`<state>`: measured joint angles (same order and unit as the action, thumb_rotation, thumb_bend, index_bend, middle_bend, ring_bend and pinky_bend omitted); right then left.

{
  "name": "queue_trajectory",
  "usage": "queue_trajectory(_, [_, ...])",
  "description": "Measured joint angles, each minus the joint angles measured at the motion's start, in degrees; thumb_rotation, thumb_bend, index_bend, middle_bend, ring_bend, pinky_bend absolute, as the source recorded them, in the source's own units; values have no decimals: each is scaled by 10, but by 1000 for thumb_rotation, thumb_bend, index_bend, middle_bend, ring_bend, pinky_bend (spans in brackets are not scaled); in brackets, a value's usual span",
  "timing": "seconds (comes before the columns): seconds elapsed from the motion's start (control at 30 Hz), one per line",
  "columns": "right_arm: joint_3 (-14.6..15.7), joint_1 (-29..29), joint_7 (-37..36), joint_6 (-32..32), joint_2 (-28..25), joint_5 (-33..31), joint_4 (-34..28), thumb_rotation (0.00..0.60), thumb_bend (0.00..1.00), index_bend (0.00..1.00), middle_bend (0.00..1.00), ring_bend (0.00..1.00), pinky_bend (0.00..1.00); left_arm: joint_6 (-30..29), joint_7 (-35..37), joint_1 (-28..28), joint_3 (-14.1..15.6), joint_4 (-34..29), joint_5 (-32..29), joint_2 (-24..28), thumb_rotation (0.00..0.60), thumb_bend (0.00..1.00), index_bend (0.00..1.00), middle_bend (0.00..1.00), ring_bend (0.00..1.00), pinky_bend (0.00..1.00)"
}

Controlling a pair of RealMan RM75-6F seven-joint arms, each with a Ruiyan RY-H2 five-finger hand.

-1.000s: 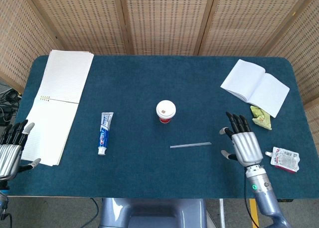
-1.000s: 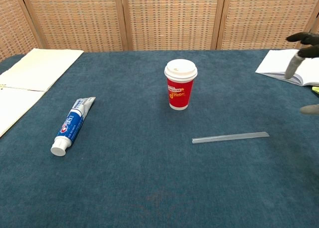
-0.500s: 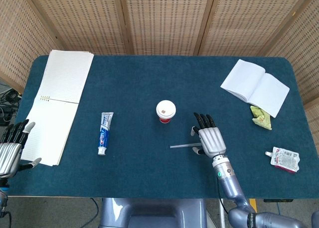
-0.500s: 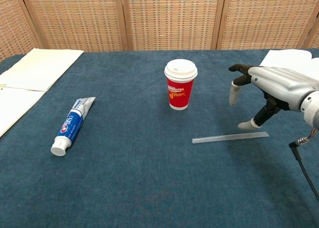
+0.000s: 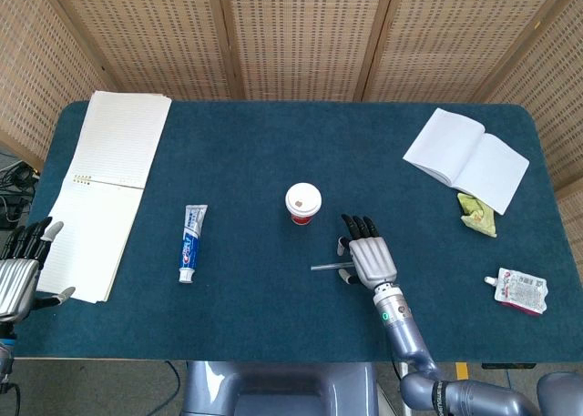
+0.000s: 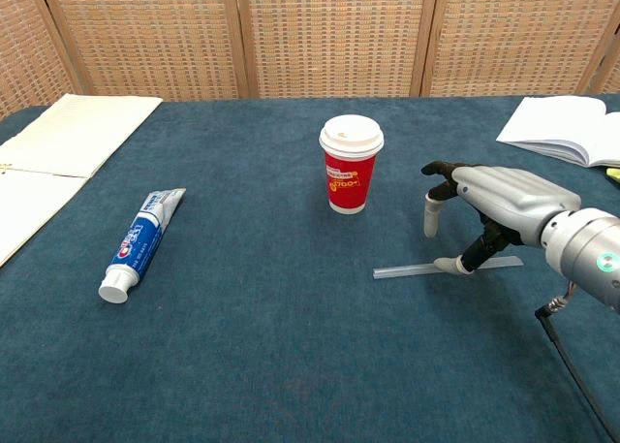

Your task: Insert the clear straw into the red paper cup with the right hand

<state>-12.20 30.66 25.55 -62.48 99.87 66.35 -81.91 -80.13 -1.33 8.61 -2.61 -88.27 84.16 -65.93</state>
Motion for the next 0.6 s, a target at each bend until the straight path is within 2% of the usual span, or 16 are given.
queue_trajectory(0.6, [5,18,-23,32,30,-28,57,600,482,524,126,0,0,11,-1,4,-2,3,-12,-2,600,130,0,0,0,0])
